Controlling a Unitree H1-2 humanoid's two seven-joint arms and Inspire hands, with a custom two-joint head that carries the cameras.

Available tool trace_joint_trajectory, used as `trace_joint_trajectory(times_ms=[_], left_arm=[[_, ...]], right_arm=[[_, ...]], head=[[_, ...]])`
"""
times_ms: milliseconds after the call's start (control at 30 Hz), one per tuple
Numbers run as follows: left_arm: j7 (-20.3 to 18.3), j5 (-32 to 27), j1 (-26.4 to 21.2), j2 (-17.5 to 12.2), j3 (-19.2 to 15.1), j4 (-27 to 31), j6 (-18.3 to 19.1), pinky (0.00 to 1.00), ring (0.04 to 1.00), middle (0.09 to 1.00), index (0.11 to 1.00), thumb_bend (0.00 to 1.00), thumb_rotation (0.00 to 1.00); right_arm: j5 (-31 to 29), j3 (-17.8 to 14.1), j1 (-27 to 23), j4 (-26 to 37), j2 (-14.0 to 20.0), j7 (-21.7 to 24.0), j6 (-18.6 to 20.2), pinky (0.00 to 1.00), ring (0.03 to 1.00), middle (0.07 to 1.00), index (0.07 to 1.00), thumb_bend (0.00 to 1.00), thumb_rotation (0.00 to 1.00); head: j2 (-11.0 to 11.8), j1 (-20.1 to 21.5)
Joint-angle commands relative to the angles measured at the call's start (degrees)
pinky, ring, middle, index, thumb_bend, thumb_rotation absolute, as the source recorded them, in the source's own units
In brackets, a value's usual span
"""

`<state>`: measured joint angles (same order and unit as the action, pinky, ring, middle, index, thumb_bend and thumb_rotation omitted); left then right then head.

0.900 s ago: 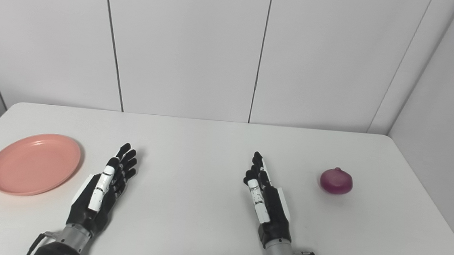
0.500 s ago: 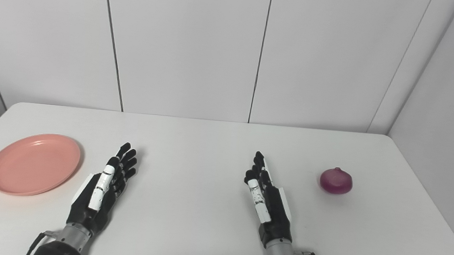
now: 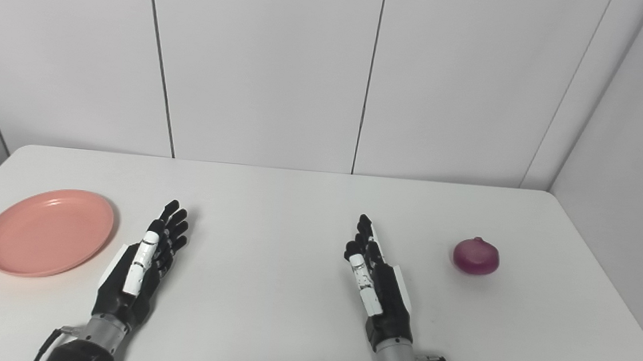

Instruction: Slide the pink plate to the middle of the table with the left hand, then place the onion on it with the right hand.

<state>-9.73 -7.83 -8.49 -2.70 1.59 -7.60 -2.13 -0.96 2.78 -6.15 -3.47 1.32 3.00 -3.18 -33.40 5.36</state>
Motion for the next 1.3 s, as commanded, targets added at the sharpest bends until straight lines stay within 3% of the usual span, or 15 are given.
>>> trace_joint_trajectory(times_ms=[0,167,300,433,633,833,1000,1167,1267], left_arm=[[-0.1,0.2,0.1,0.3,0.0,-1.2,-2.4,1.0,1.0,1.0,1.0,0.47,1.0],[0.2,0.2,-0.1,0.4,-0.1,-1.1,-1.2,1.0,1.0,1.0,1.0,0.49,1.0],[0.1,0.5,-0.2,0.4,0.1,-2.1,-2.2,1.0,1.0,1.0,1.0,0.49,1.0],[-0.2,0.5,0.1,1.3,0.6,-3.4,-4.1,1.0,1.0,1.0,1.0,0.48,1.0],[0.1,2.1,-0.2,2.8,1.6,-8.0,-8.7,1.0,1.0,1.0,1.0,0.53,1.0],[1.1,3.4,0.4,4.3,2.3,-5.7,-8.2,1.0,1.0,1.0,1.0,0.52,1.0],[3.1,4.2,0.0,5.6,1.3,-3.6,-9.7,1.0,1.0,1.0,1.0,0.5,1.0],[3.7,3.7,-1.3,5.0,0.1,0.4,-7.0,1.0,1.0,1.0,1.0,0.53,1.0],[3.0,3.3,-2.1,2.8,-0.6,4.0,-4.0,1.0,1.0,1.0,1.0,0.56,1.0]], right_arm=[[-0.2,0.0,0.8,-0.2,0.0,0.4,-1.1,1.0,1.0,1.0,1.0,0.59,0.87],[1.1,-0.5,0.7,-0.4,-0.2,-1.1,-0.3,1.0,1.0,1.0,0.995,0.61,0.86],[0.2,-0.9,0.3,-1.4,-0.2,-0.5,-1.0,1.0,1.0,1.0,0.997,0.61,0.83],[-0.2,-1.2,1.0,-1.7,1.2,0.5,-1.7,1.0,1.0,1.0,1.0,0.61,0.86],[-4.5,-2.9,1.7,-4.2,3.1,3.4,-5.3,1.0,1.0,1.0,1.0,0.57,0.82],[-6.6,-3.3,1.1,-7.6,4.8,6.3,-8.4,1.0,1.0,1.0,1.0,0.56,0.9],[-7.5,-4.0,1.0,-8.7,5.1,6.5,-9.2,1.0,1.0,1.0,1.0,0.58,0.85],[-8.0,-4.4,1.0,-9.3,5.5,7.3,-10.4,1.0,1.0,1.0,1.0,0.57,0.84],[-8.0,-4.3,1.2,-9.1,6.0,7.7,-10.4,1.0,1.0,1.0,1.0,0.55,0.87]], head=[[-0.1,0.0],[0.0,-0.1],[0.8,-0.9],[3.7,-10.1],[6.8,-16.3],[8.1,-17.8],[9.3,-18.6],[9.7,-18.7],[10.2,-18.7]])
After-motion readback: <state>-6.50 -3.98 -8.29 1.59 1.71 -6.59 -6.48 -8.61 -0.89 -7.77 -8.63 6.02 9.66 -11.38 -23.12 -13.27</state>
